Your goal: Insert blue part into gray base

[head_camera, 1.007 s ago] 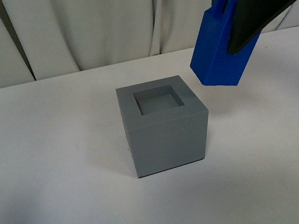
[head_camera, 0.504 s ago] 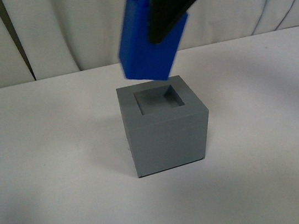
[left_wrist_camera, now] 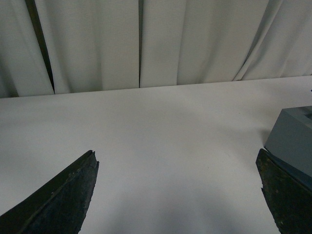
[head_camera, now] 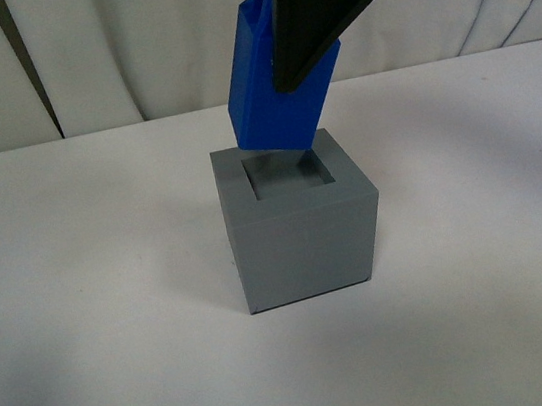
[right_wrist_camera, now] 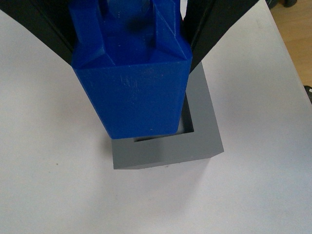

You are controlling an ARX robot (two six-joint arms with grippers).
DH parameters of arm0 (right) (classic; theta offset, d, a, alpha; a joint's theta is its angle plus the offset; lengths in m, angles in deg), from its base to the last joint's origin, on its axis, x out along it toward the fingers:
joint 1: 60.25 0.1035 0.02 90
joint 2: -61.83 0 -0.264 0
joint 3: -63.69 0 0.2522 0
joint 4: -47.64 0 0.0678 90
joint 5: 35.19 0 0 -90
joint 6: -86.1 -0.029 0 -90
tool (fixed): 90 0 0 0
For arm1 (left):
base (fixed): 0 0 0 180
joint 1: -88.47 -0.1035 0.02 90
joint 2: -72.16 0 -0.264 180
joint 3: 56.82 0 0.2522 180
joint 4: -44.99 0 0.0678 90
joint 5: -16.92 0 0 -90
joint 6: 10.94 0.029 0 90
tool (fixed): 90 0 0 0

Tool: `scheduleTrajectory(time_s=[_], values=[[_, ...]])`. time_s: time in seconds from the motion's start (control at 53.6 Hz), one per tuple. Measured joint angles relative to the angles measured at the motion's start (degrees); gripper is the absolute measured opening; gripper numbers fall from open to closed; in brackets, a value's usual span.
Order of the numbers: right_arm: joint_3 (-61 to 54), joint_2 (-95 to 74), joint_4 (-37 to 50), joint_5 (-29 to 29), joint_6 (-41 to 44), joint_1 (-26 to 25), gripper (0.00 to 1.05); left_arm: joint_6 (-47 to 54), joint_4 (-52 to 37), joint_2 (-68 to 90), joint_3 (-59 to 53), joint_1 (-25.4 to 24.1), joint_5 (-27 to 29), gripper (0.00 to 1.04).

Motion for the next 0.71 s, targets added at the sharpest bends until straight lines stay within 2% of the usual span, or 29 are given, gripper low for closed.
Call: scheduleTrajectory(time_s=[0.709], values=[[0.0,-3.19,-2.01,1.18,-0.11,0.59,0.48,0.0,0.0,0.0,0.0,0.0,-0.02,0.99]])
